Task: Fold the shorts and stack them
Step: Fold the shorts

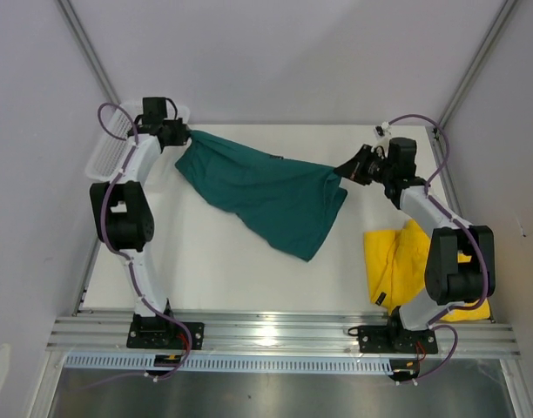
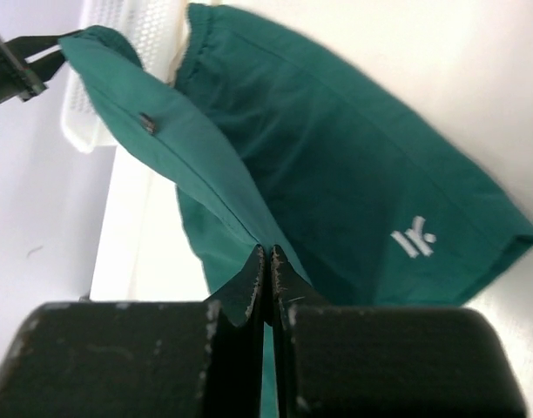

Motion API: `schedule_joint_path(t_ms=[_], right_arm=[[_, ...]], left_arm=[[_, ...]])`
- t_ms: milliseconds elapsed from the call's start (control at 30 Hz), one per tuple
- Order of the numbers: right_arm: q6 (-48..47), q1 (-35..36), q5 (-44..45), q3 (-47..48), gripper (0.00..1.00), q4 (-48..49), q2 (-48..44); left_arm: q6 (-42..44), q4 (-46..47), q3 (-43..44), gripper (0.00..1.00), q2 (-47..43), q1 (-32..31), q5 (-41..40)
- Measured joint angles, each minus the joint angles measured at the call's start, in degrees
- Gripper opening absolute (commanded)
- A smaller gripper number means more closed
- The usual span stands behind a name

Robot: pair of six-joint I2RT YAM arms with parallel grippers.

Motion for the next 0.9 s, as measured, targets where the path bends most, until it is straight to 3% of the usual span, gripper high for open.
schedule_joint_path(t_ms=[467, 767, 833, 867, 900], right_arm=[[3.3, -3.1, 5.0, -5.5, 0.00, 7.3, 1.7], [5.2, -3.6, 10.7, -10.3, 0.00, 12.8, 3.7], [5.7, -4.2, 11.9, -12.0, 0.00, 13.2, 3.7], [5.9, -4.6, 12.6, -12.5, 0.00, 13.3, 3.8], [6.1, -5.1, 13.3, -12.7, 0.00, 13.3, 3.8]], left_arm=[[-1.9, 11.2, 4.4, 0.00, 5.8, -3.5, -0.2], [-2.8, 24.2, 12.4, 0.00, 16.9, -6.8, 1.8], [-2.8, 27.1, 14.5, 0.14, 20.2, -7.8, 2.6], [-2.8, 28.6, 15.4, 0.27, 21.6, -8.2, 2.9], [-2.9, 30.0, 16.6, 0.61, 23.3, -8.9, 3.0]])
